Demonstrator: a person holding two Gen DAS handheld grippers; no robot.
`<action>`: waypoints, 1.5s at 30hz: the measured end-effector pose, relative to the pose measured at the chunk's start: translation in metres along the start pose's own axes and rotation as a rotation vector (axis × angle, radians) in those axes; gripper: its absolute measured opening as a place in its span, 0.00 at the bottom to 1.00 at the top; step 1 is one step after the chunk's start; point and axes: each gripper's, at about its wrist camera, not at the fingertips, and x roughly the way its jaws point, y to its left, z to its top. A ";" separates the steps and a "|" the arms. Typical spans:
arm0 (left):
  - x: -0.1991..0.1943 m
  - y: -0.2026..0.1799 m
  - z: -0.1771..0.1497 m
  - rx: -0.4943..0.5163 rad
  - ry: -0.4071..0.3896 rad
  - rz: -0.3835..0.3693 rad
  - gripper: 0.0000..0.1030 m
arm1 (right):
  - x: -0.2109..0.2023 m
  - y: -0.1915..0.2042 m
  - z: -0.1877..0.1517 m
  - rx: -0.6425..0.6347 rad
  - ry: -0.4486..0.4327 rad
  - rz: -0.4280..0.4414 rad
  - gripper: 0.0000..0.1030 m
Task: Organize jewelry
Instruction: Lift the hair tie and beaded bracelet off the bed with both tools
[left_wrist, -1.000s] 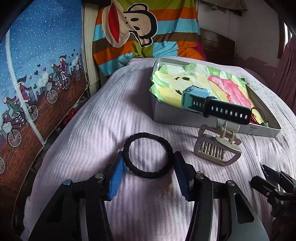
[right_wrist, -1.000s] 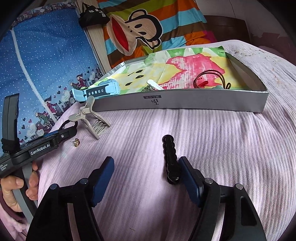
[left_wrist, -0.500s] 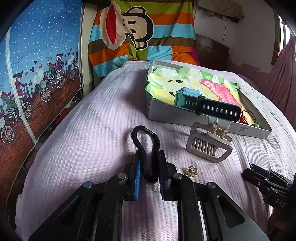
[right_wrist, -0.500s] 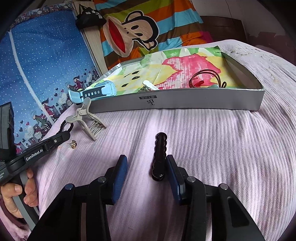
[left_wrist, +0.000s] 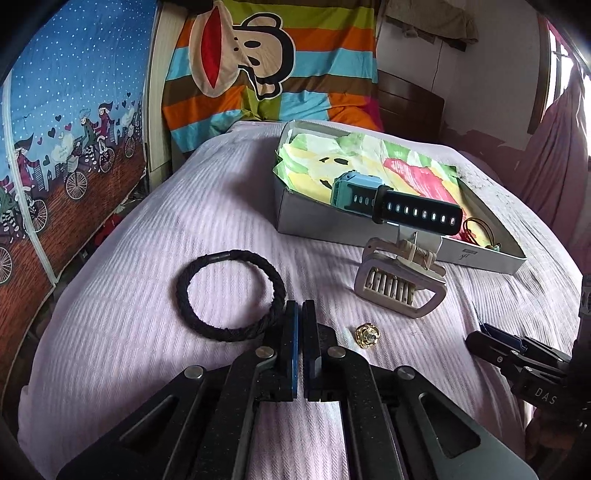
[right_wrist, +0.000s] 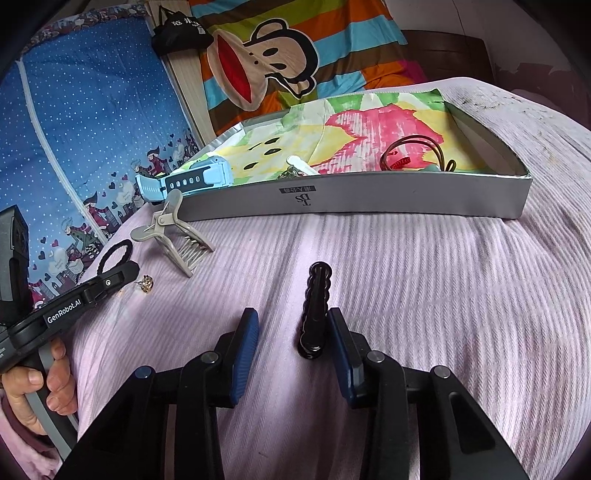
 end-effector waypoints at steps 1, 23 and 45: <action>-0.001 0.001 0.000 -0.006 -0.002 -0.010 0.00 | 0.000 0.000 0.000 0.000 0.000 0.001 0.35; -0.027 0.005 0.006 -0.037 -0.030 0.055 0.00 | 0.001 0.002 -0.001 -0.011 0.003 -0.008 0.36; 0.007 0.001 0.016 0.036 0.096 0.086 0.03 | 0.002 0.003 -0.002 -0.012 0.002 -0.007 0.30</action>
